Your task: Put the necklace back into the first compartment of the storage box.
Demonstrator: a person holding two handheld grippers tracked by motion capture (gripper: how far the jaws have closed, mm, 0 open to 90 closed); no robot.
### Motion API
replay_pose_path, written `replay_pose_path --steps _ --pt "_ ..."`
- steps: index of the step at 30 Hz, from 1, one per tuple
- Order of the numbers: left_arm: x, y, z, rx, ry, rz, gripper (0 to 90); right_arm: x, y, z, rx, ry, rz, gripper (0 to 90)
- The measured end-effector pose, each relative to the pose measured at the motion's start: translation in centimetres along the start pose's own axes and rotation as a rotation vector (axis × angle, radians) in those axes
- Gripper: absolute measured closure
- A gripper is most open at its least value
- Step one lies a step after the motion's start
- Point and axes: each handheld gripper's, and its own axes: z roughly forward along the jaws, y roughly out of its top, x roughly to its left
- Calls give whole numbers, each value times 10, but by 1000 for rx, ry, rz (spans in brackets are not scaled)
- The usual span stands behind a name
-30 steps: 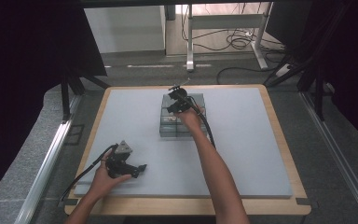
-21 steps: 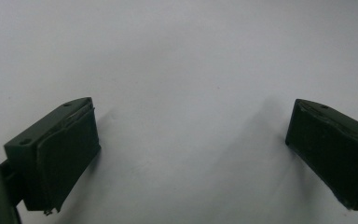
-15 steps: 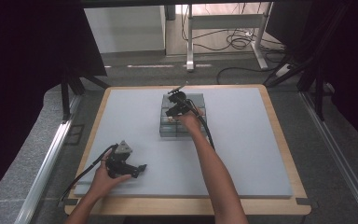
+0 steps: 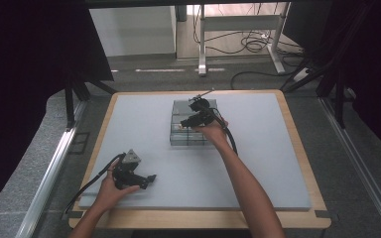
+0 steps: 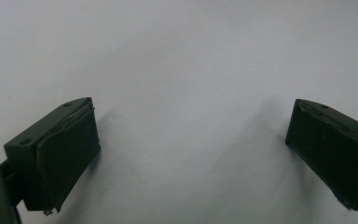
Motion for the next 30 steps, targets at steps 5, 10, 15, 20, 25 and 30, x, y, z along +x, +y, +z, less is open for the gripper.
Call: replay_pose_path --steps 5,10,15,20,25,30 --pt "0 0 0 -1 0 0 22 6 -20 -31 -31 45 -23 423" --pt "0 0 0 -1 -1 -1 22 12 -46 -58 -53 25 -73 384" --pt "0 0 0 -2 1 2 23 11 -81 -86 -87 11 -82 367" --pt "0 0 0 -2 0 1 23 5 -120 -111 -92 -30 -94 346" --pt "0 0 0 -3 0 -1 23 -11 -154 -131 -115 -50 -49 335" --pt "0 0 0 -3 0 -1 23 -26 -173 -139 -118 -88 -7 325"
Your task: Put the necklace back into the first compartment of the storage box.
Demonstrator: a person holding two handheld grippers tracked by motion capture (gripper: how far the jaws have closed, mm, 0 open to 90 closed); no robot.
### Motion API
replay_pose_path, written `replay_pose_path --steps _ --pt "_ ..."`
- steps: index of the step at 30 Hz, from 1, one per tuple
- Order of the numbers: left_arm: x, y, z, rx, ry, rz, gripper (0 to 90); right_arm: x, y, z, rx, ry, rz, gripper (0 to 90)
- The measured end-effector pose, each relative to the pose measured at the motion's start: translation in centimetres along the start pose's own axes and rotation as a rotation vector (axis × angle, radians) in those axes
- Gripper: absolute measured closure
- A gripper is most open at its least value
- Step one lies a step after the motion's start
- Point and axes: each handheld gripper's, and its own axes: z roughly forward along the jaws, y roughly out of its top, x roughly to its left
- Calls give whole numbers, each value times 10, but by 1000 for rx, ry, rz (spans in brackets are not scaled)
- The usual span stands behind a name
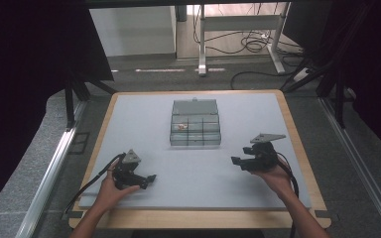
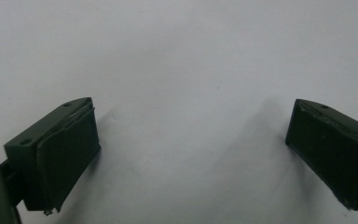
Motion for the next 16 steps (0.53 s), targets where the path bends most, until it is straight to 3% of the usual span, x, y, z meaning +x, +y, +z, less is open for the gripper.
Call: replay_pose_path --steps 6,16 --pt "0 0 0 0 0 0 23 -9 -10 5 31 -18 17 316" --pt "0 0 0 0 0 0 22 -7 -13 12 59 -50 -3 304"
